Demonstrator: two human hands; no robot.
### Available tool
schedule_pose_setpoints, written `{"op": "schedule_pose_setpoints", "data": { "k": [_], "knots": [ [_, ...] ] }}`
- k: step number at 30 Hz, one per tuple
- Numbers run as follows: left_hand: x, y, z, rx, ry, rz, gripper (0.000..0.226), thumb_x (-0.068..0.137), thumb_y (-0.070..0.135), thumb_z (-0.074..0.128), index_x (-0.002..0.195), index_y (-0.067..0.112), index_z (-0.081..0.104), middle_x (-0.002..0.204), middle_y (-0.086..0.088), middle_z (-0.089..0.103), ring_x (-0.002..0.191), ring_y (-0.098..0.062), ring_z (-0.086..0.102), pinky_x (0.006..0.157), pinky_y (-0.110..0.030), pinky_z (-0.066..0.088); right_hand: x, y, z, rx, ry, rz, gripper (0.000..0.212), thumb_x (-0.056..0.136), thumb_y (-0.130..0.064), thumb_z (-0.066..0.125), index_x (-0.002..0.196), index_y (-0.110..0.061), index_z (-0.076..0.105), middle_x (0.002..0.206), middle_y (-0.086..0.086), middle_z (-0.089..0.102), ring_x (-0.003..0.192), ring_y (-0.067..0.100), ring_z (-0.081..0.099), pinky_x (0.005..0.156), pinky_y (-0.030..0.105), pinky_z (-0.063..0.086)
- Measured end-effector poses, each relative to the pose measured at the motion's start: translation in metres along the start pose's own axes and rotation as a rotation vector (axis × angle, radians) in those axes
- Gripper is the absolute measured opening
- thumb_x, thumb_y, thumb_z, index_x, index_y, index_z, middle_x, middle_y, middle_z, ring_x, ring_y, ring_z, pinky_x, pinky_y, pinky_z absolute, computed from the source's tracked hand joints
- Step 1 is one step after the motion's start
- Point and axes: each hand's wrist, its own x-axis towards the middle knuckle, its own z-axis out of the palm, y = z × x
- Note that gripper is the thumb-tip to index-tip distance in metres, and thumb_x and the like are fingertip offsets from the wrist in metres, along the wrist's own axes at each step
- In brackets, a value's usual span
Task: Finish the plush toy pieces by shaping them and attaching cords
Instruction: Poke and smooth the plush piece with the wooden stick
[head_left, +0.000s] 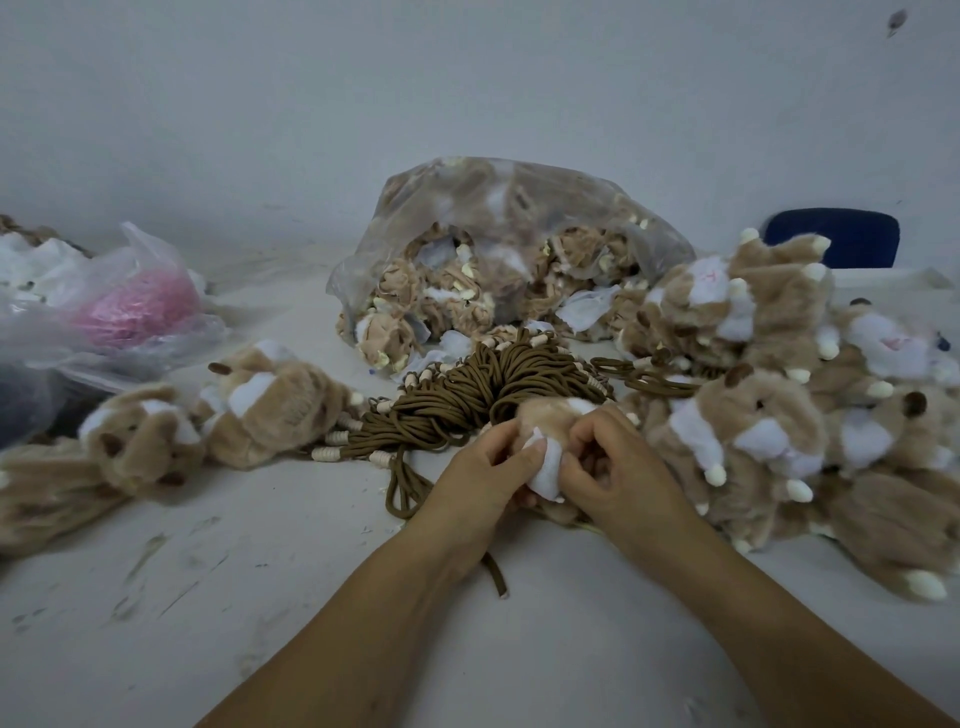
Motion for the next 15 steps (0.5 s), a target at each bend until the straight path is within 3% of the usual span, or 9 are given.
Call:
{"op": "schedule_pose_setpoints", "data": {
  "k": [2,4,7,9,15],
  "knots": [
    [0.0,0.001,-0.001,0.075,0.034,-0.038,0.039,0.083,0.04,0.066,0.112,0.015,0.068,0.108,-0.017,0.071,0.101,-0.037,0.067,0.092,-0.05,0.052,0.0,-0.001,0.0,-0.059,-0.003,-0.051,0.022,0.083,-0.017,0.067,0.072,-0.017,0.048,0.077,-0.009,0.047,0.067,0.005,0.045,0.055,0.014,0.036],
    [0.001,-0.001,-0.003,0.212,0.079,-0.033,0.037,0.08,0.041,0.066,0.103,0.012,0.065,0.091,-0.014,0.069,0.079,-0.021,0.065,0.077,-0.037,0.054,-0.001,-0.006,-0.001,-0.137,-0.025,-0.118,0.024,0.081,-0.011,0.068,0.071,-0.015,0.047,0.076,-0.01,0.046,0.069,0.007,0.044,0.056,0.014,0.035],
    [0.002,-0.004,-0.004,0.471,0.203,0.056,0.016,0.087,0.029,0.065,0.086,0.015,0.057,0.071,0.005,0.049,0.057,0.001,0.042,0.055,-0.014,0.037,-0.004,-0.015,-0.001,-0.199,-0.106,-0.191,0.025,0.078,-0.006,0.066,0.072,-0.014,0.044,0.076,-0.009,0.043,0.071,0.006,0.041,0.057,0.019,0.035],
    [0.001,-0.005,-0.003,0.577,0.287,0.126,0.023,0.088,0.031,0.066,0.077,0.023,0.048,0.07,0.01,0.043,0.053,0.001,0.038,0.051,-0.014,0.033,-0.005,-0.019,0.0,-0.236,-0.13,-0.212,0.022,0.077,-0.006,0.065,0.072,-0.013,0.044,0.077,-0.008,0.044,0.072,0.006,0.04,0.059,0.023,0.036],
    [-0.004,-0.007,0.003,0.564,0.403,0.275,0.028,0.091,0.033,0.063,0.081,0.023,0.039,0.079,0.006,0.04,0.061,-0.003,0.035,0.056,-0.021,0.034,-0.002,-0.025,0.001,-0.247,-0.095,-0.219,0.021,0.077,-0.005,0.064,0.073,-0.012,0.045,0.076,-0.006,0.042,0.069,0.011,0.04,0.057,0.04,0.041]
  ]
}}
